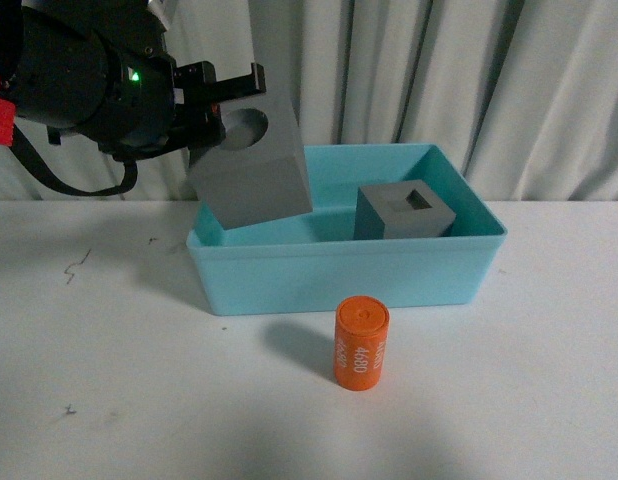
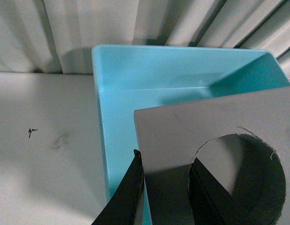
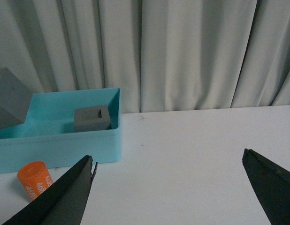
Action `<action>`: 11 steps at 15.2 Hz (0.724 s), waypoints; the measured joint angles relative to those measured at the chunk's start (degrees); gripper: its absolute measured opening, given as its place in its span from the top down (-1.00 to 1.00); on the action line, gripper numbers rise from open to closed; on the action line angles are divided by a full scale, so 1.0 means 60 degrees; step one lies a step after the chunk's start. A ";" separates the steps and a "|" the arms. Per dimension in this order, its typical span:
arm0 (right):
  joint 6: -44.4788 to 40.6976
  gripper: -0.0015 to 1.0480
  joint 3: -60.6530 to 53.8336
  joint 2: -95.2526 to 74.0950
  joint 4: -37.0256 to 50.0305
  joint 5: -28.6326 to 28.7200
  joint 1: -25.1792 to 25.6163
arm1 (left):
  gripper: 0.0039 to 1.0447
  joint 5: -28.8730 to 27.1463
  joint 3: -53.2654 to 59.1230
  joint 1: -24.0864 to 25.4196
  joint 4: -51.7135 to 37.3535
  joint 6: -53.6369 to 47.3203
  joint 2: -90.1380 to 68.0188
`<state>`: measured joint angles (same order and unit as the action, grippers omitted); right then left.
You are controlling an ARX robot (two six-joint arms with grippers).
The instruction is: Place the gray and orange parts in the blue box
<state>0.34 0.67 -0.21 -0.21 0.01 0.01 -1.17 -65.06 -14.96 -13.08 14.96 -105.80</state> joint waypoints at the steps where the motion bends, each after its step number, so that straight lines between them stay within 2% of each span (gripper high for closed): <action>1: 0.0000 -0.87 0.0000 0.0000 0.0000 0.0000 0.0000 | 0.59 -0.0033 0.0004 -0.0036 -0.0025 -0.0004 -0.0044; 7: 0.0000 -0.87 0.0000 0.0000 0.0000 0.0000 0.0000 | 0.59 -0.0266 0.0255 -0.0036 -0.0124 -0.0007 -0.0270; 8: 0.0000 -0.87 0.0000 0.0000 0.0000 0.0000 0.0000 | 0.47 -0.0273 0.0361 -0.0033 -0.0127 -0.0018 -0.0270; 11: 0.0000 -0.87 0.0000 0.0000 0.0000 0.0000 0.0000 | -0.11 -0.0302 0.0900 0.0120 -0.0321 -0.0029 -0.0055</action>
<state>0.34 0.67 -0.21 -0.21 0.01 0.01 -2.98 -59.66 -14.24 -15.00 14.79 -106.13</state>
